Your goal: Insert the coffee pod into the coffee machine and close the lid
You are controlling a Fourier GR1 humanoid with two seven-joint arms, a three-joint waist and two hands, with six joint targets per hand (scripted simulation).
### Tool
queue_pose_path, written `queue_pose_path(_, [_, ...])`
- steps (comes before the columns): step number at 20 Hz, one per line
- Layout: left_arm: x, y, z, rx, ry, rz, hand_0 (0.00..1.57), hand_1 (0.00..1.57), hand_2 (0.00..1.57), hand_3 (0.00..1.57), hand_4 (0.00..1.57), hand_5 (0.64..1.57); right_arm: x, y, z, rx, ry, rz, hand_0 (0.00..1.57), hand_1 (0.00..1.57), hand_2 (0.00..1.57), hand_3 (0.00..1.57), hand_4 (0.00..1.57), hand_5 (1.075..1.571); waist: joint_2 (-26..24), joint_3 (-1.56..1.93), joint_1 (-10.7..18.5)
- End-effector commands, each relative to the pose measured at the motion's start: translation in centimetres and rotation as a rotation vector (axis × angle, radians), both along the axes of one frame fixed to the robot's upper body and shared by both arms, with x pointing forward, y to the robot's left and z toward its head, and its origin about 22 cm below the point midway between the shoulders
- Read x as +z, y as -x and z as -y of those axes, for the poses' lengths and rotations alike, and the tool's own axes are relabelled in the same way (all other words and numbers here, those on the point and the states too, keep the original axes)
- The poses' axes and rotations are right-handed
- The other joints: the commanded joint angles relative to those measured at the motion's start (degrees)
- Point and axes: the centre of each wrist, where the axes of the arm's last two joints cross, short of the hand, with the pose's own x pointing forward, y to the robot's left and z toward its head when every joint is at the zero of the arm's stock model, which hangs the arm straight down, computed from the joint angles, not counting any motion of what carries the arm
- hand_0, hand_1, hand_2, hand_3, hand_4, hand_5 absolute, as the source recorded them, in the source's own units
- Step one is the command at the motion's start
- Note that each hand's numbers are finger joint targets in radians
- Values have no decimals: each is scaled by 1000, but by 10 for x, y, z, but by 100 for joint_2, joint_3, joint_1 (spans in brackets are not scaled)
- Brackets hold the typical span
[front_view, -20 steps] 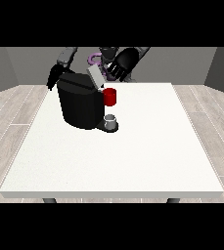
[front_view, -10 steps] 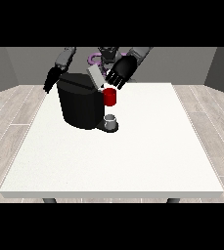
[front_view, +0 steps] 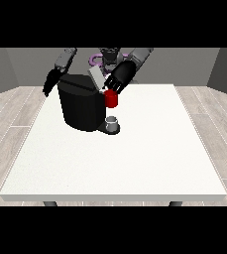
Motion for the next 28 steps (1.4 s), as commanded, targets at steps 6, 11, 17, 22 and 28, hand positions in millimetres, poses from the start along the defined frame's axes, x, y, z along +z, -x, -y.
queue_pose_path(6, [38,1,30,-19,-5,45,1204,1204,1255,1198,411,1571,15,-20,13,-46,-13,39,0,0,0,0,0,1571,288,3,132])
queue_pose_path(11, [10,-1,-4,12,5,77,1205,1205,1249,1198,368,1571,22,-12,8,-17,-10,38,0,0,0,0,0,1571,303,-1,-31])
queue_pose_path(17, [31,1,-10,35,20,131,1189,1189,1207,1172,362,1571,-7,3,-1,4,-5,58,0,0,0,0,141,1571,344,1,-184])
queue_pose_path(22, [16,-1,1,51,-98,132,1209,1209,1228,1132,0,1571,12,-6,-8,-16,1,43,0,0,0,0,0,1571,241,0,-162])
queue_pose_path(28, [46,6,-27,39,-180,219,1160,1160,1178,1050,0,1571,27,-13,10,-6,7,78,0,0,0,0,0,1571,554,1,-131])
